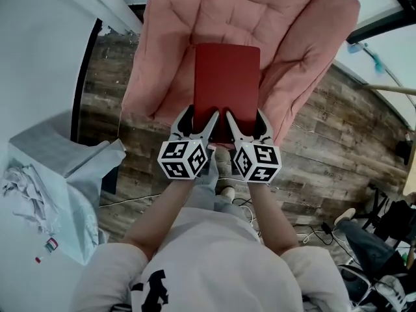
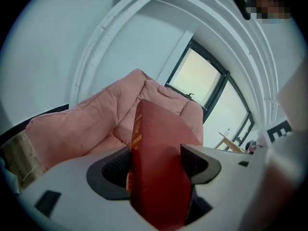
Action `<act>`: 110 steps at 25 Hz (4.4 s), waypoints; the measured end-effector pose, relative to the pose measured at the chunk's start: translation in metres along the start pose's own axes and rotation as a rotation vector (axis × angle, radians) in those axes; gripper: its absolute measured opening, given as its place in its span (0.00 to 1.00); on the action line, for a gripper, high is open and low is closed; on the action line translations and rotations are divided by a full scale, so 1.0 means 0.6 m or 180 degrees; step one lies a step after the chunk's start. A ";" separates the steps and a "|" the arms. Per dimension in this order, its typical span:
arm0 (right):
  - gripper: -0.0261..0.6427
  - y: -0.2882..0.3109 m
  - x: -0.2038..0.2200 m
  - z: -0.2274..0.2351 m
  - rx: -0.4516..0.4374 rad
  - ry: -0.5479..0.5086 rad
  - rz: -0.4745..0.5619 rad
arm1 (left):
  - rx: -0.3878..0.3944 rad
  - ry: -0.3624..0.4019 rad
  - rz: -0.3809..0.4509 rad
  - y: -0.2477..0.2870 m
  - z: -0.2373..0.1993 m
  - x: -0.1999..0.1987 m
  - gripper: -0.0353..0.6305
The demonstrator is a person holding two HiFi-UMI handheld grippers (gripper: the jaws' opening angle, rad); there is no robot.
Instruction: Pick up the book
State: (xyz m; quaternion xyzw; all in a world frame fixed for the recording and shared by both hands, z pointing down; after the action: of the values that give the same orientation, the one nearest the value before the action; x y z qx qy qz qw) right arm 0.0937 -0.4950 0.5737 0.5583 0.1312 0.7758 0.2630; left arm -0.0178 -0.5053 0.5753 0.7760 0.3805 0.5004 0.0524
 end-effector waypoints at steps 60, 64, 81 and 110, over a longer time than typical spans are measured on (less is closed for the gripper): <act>0.55 -0.426 -0.161 -0.098 -0.0090 -0.0346 0.1246 | 0.0538 0.0678 0.1122 -0.326 0.309 -0.097 0.52; 0.55 -0.472 -0.141 -0.085 -0.0087 -0.0369 0.1267 | 0.0569 0.0680 0.1162 -0.350 0.340 -0.063 0.52; 0.55 -0.559 -0.120 -0.117 -0.0119 -0.0460 0.1257 | 0.0537 0.0620 0.1215 -0.435 0.374 -0.033 0.52; 0.55 -0.650 -0.069 -0.147 -0.0082 -0.0469 0.1392 | 0.0620 0.0728 0.1402 -0.524 0.399 0.018 0.53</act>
State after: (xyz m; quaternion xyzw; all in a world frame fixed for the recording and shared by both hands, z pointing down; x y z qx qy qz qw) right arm 0.1231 -0.1872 0.3164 0.6252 -0.0224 0.7731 0.1045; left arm 0.0105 -0.2052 0.3197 0.7799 0.2522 0.5452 -0.1761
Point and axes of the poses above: the fingertips, and each gripper's own axes: y forward along the fingers, z to its right, x out of its underside, the point moved 1 cm from there along -y, backward along the fingers, and after that the axes turned 2 degrees about x, right-handed, at the moved point
